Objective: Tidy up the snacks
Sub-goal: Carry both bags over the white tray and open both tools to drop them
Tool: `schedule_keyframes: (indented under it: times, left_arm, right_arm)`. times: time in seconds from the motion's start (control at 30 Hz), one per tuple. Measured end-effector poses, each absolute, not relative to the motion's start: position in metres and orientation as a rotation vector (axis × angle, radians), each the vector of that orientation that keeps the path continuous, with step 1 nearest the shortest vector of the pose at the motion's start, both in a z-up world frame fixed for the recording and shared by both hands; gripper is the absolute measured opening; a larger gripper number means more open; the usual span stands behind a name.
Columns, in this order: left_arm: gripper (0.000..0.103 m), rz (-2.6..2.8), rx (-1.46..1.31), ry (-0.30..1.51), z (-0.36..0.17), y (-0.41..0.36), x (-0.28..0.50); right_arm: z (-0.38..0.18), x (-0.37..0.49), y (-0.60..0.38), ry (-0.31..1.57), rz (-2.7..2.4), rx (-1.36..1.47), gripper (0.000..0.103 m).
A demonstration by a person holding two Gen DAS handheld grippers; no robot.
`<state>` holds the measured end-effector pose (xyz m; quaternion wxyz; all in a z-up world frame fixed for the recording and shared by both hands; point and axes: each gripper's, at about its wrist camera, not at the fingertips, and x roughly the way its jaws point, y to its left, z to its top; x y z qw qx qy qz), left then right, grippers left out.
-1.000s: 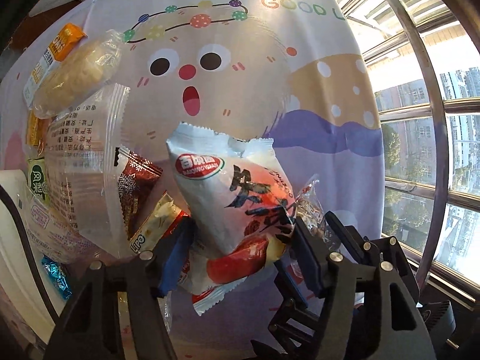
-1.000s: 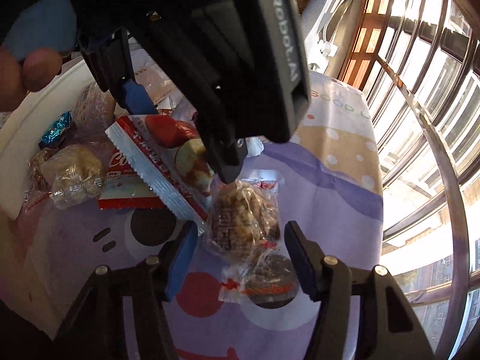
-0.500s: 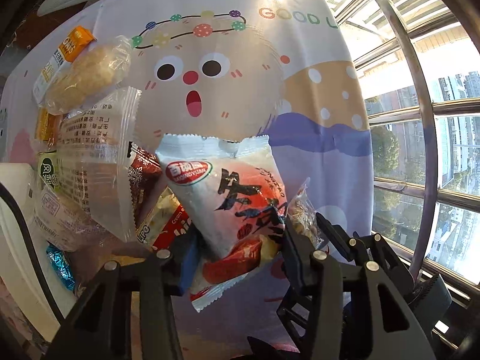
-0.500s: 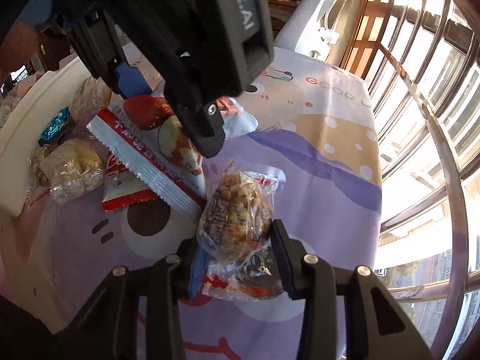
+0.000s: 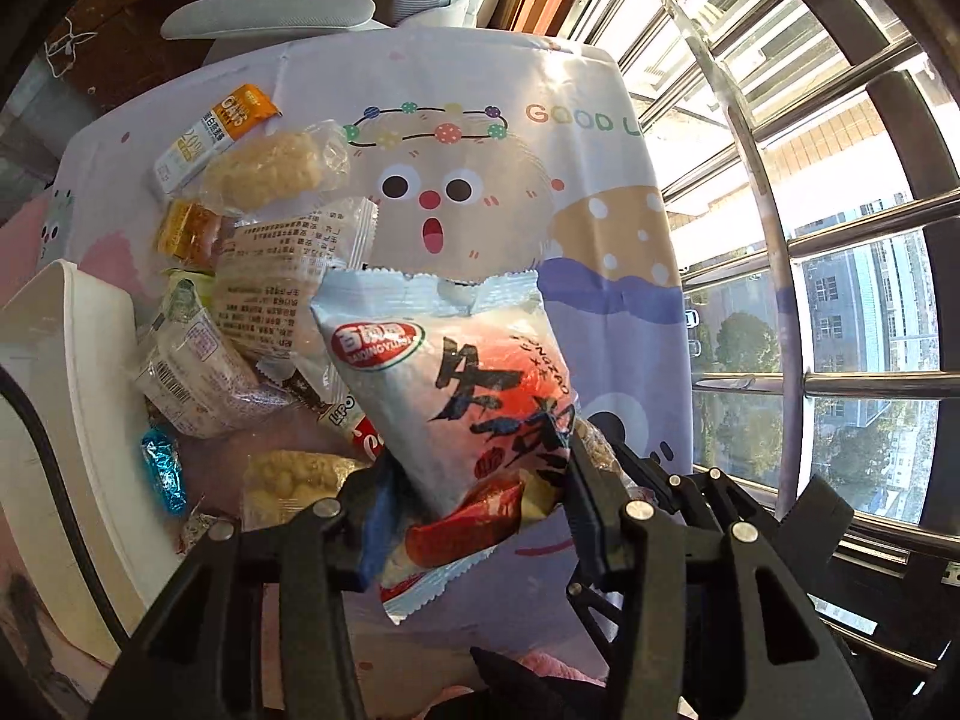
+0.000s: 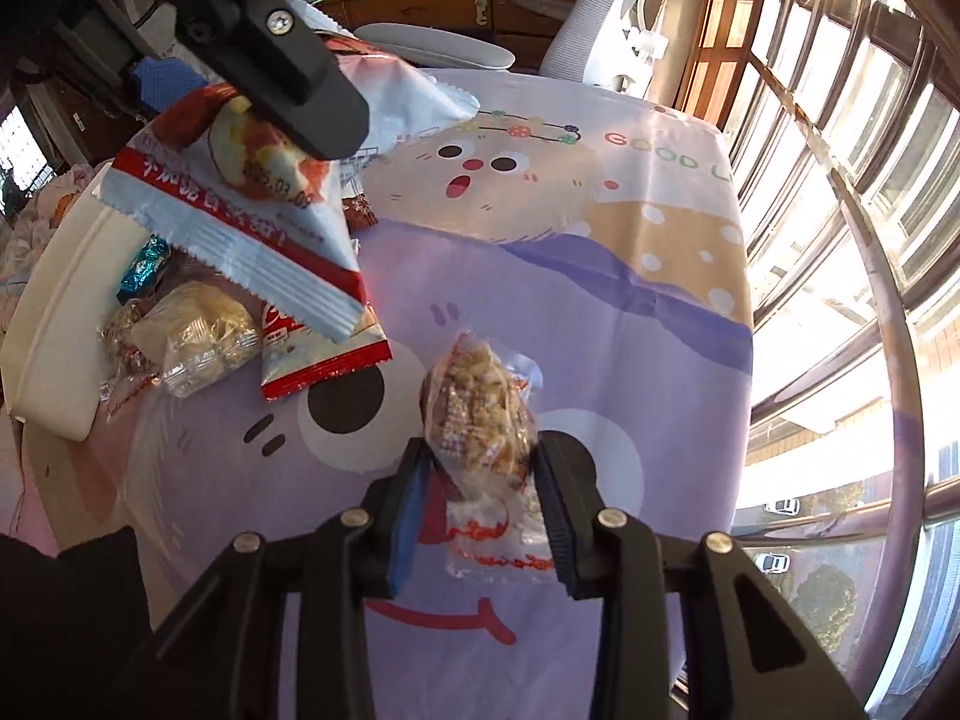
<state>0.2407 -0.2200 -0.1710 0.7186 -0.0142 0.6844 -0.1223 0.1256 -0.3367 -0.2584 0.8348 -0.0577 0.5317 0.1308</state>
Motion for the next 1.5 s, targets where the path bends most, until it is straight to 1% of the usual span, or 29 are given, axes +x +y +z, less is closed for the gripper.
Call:
schedule_keyframes:
  times: [0.2, 0.47, 0.87, 1.1, 1.5]
  left_arm:
    - [0.047, -0.199, -0.094, 1.451, -0.143, -0.179, 0.210]
    - [0.047, -0.118, -0.195, 1.373, -0.133, -0.119, 0.166]
    - [0.047, -0.054, -0.313, 1.219, -0.114, -0.025, 0.100]
    - [0.048, -0.059, -0.311, 1.177, -0.109, 0.025, 0.082]
    - [0.048, -0.149, -0.252, 1.150, -0.110, 0.114, 0.079]
  right_arm:
    - [-0.233, 0.129, -0.329, 1.097, 0.321, -0.100, 0.035]
    - [-0.202, 0.109, -0.300, 1.064, 0.400, -0.037, 0.035]
    - [-0.156, 0.087, -0.249, 1.001, 0.478, -0.021, 0.035]
    - [-0.130, 0.080, -0.210, 0.963, 0.481, -0.002, 0.035]
    - [-0.114, 0.070, -0.118, 0.926, 0.477, 0.047, 0.035]
